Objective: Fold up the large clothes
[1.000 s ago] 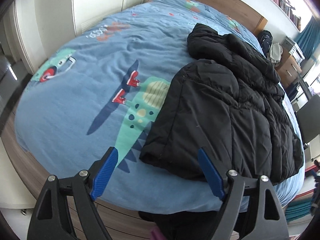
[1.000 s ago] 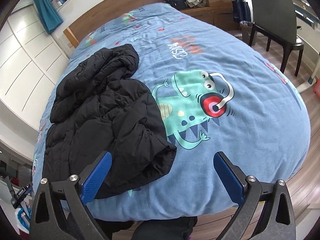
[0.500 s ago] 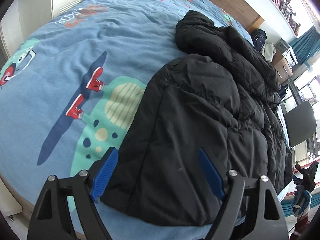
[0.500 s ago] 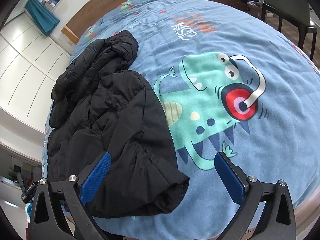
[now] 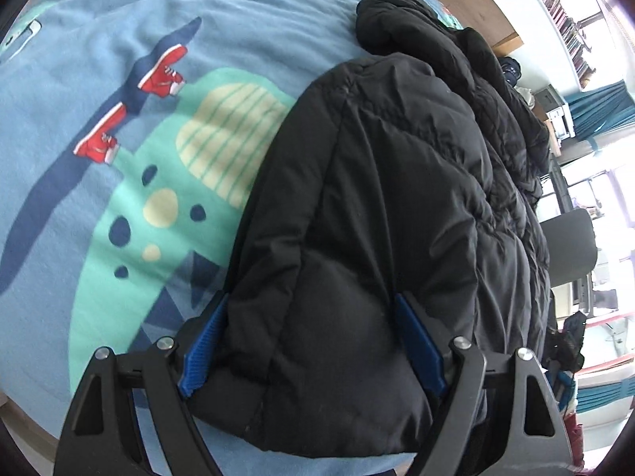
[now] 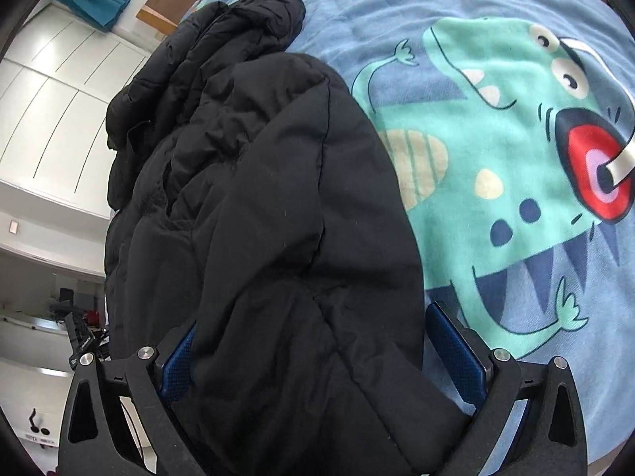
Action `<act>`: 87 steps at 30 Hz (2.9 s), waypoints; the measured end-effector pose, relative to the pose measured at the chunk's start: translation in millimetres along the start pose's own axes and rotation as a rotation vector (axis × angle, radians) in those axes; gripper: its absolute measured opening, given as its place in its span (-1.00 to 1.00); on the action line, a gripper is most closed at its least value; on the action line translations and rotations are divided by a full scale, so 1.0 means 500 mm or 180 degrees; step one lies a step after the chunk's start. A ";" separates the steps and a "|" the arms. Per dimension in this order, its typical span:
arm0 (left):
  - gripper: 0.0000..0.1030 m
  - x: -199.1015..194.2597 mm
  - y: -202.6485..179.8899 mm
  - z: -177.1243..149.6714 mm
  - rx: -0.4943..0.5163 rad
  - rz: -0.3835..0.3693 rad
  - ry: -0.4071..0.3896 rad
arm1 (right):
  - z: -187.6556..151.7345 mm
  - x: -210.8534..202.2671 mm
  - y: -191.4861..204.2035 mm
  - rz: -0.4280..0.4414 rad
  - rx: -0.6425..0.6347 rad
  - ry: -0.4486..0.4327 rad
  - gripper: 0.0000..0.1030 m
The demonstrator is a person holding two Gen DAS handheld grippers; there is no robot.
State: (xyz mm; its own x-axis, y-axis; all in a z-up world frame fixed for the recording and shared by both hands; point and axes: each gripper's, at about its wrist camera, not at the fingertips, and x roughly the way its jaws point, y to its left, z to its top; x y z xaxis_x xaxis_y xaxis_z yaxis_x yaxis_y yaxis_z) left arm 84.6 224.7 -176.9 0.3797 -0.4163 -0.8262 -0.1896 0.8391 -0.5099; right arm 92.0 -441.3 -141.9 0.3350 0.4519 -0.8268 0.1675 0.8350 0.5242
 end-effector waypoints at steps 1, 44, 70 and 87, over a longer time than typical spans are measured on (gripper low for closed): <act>0.59 -0.001 0.000 -0.005 0.0001 -0.0029 -0.0001 | -0.006 0.000 0.000 0.0027 -0.0001 -0.0015 0.64; 0.59 0.011 0.100 -0.169 -0.1476 -0.1774 -0.0230 | -0.066 -0.001 -0.017 0.0180 0.0392 -0.0164 0.39; 0.47 0.070 0.037 -0.053 -0.0803 -0.2256 0.0224 | -0.052 0.014 -0.008 0.0063 0.0483 -0.0191 0.51; -0.38 0.019 -0.074 -0.059 -0.0743 -0.1839 -0.0006 | -0.077 -0.008 -0.007 0.0530 0.0534 -0.0380 -0.37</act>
State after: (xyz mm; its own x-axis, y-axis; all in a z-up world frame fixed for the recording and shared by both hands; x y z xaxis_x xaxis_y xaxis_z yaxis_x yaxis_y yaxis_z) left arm 68.5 179.4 -173.1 0.4816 -0.7793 -0.4008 -0.1460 0.3796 -0.9135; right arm 54.6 -434.0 -148.2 0.4762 0.5302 -0.7015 0.2489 0.6838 0.6859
